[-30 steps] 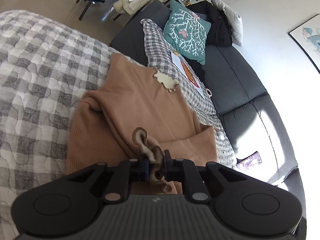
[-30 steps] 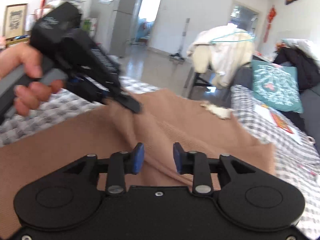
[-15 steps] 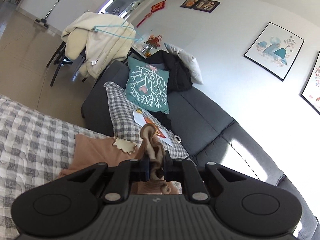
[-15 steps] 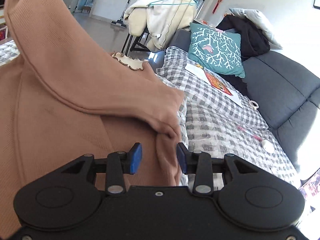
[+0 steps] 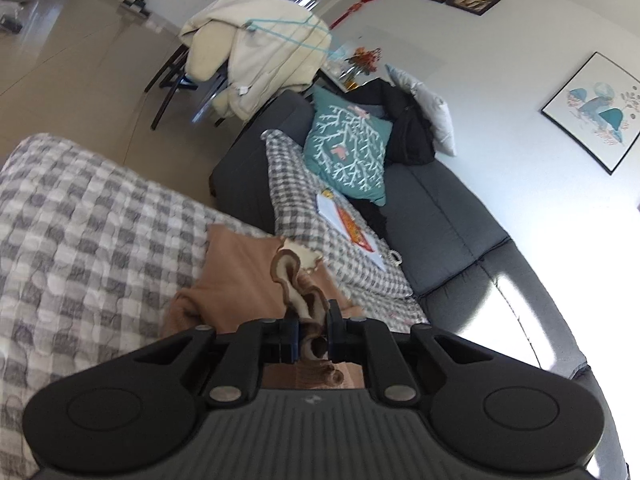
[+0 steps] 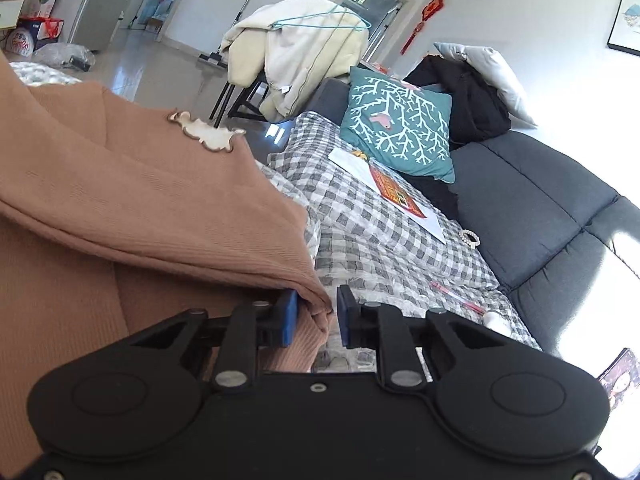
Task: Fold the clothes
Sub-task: 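Carry the sleeve across the sweater body with the left gripper and release, then move both grippers back above the crossed sleeves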
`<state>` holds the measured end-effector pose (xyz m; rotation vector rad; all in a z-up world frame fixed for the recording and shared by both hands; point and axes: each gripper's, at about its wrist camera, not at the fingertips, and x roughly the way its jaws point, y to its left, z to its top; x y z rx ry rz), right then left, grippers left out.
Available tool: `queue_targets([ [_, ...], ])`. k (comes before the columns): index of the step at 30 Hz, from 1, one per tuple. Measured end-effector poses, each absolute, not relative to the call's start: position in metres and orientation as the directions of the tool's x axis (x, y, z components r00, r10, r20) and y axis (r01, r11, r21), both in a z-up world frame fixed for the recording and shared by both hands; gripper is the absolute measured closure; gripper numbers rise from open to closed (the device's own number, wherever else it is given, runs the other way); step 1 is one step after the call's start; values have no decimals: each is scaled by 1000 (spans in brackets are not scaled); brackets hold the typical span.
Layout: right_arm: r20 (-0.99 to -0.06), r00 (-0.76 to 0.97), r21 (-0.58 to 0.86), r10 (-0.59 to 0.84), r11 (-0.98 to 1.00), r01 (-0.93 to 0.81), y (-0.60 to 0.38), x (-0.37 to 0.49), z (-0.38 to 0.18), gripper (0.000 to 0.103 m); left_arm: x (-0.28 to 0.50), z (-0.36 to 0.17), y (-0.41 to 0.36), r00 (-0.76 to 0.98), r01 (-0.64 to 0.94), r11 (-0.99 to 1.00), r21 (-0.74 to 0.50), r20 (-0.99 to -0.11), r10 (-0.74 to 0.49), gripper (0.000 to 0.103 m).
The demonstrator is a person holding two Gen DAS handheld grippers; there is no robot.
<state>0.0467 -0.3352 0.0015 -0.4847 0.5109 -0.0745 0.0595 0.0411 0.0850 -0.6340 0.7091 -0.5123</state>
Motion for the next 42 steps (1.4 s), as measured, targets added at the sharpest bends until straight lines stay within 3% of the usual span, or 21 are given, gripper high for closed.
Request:
queue_targets([
  [8,-537,833,-337,-131,939,-69,-357,47,-3,76,44,22,44,557,145,770,-621,-592,-582,92],
  [11,-548,825,-339,-139,938,-67,-358,46,1,70,40,9,51,548,160,763,-626,-587,-596,90],
  [16,-569,811,-318,-137,946,-63,-365,32,16,69,36,27,70,527,188,777,-600,-606,-596,74],
  [20,-569,809,-275,-145,961,-22,-368,17,29,65,31,49,72,622,214,836,-504,-590,-515,54],
  [23,-559,822,-228,-103,973,-33,-357,10,39,65,27,59,64,663,283,851,-443,-550,-507,54],
  [29,-574,817,-164,57,969,-183,-307,11,43,64,13,59,23,625,512,764,-393,-440,-645,57],
  [32,-601,794,-166,93,957,-237,-286,14,37,64,6,48,-3,593,578,753,-316,-471,-653,57],
  [37,-631,771,-130,87,968,-215,-297,8,29,60,8,15,-14,547,547,783,-298,-581,-603,58],
  [42,-645,763,-116,33,983,-141,-319,-14,37,58,-12,13,-7,563,602,763,-235,-553,-614,57],
])
